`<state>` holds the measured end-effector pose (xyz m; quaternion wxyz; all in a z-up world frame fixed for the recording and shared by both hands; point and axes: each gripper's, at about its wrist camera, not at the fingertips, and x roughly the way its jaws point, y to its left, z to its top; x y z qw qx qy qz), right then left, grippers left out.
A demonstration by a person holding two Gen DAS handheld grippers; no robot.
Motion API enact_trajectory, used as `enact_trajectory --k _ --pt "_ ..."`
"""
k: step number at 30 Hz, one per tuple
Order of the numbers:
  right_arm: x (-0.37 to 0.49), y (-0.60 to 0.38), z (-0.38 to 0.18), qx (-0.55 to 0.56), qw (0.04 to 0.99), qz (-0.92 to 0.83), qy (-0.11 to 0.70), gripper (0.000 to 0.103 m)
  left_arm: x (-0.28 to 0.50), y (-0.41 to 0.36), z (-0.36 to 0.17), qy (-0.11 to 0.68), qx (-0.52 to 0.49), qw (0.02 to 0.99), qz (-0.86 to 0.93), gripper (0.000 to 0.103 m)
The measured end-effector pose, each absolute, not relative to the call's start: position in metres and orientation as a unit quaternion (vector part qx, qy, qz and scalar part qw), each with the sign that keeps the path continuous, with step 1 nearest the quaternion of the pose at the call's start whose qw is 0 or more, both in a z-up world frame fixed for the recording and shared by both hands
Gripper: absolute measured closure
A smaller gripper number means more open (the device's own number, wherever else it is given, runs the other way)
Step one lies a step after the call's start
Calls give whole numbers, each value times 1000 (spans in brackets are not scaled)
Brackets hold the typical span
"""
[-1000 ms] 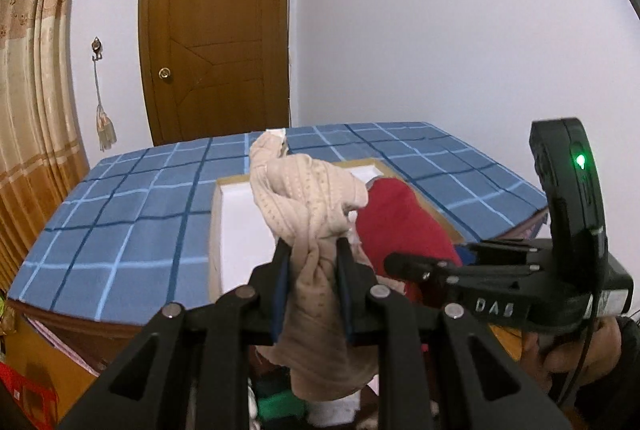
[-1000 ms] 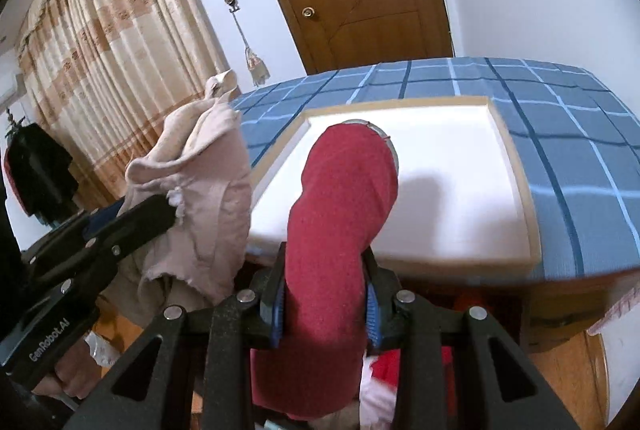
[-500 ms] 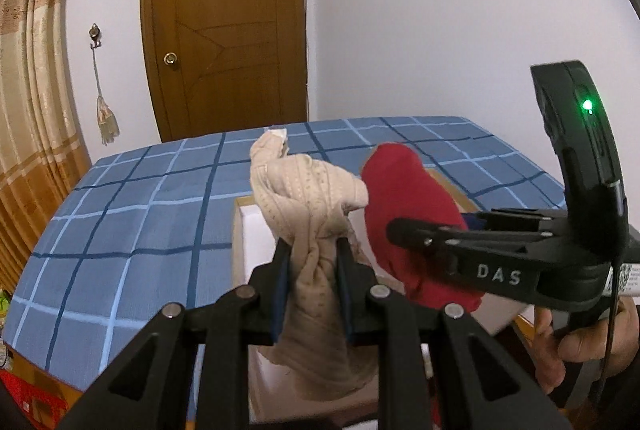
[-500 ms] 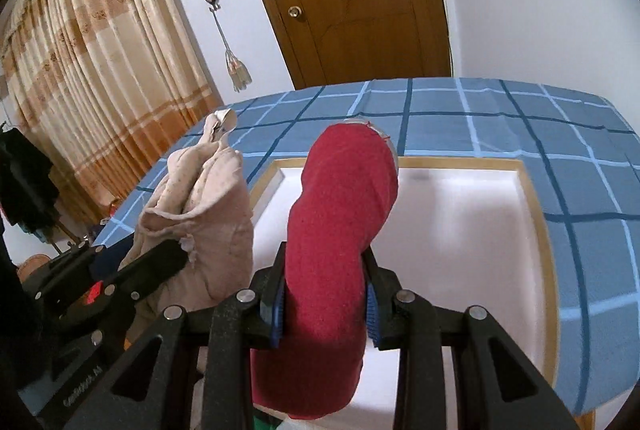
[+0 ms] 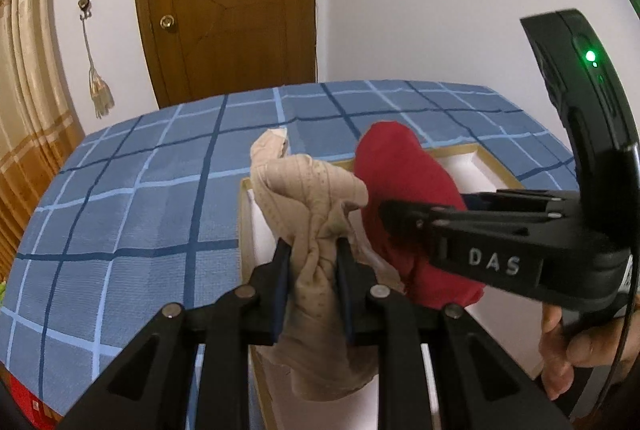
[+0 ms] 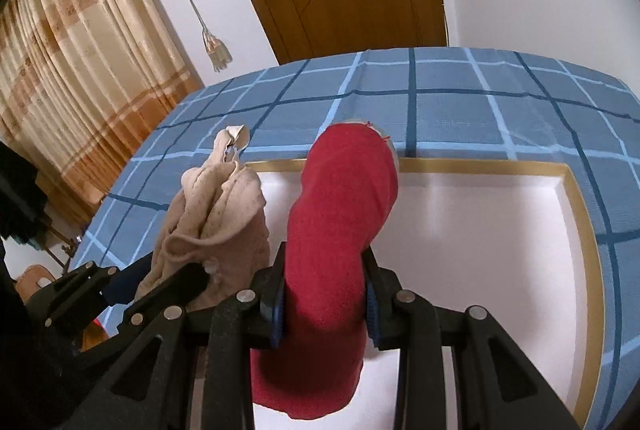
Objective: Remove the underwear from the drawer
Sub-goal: 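Lift both held garments out of the drawer and carry them over the white tray, then lower both garments into the tray and open both tools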
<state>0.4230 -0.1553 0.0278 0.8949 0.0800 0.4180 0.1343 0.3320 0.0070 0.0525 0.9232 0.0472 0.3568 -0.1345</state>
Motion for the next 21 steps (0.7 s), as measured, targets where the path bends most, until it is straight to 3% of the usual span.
enact_trajectory --k 17,21 --pt "454 -140 -1 96 871 166 452 69 365 7 30 390 61 912 -116 83" --pt "455 -139 -3 100 868 168 457 67 370 8 27 393 59 911 -107 72"
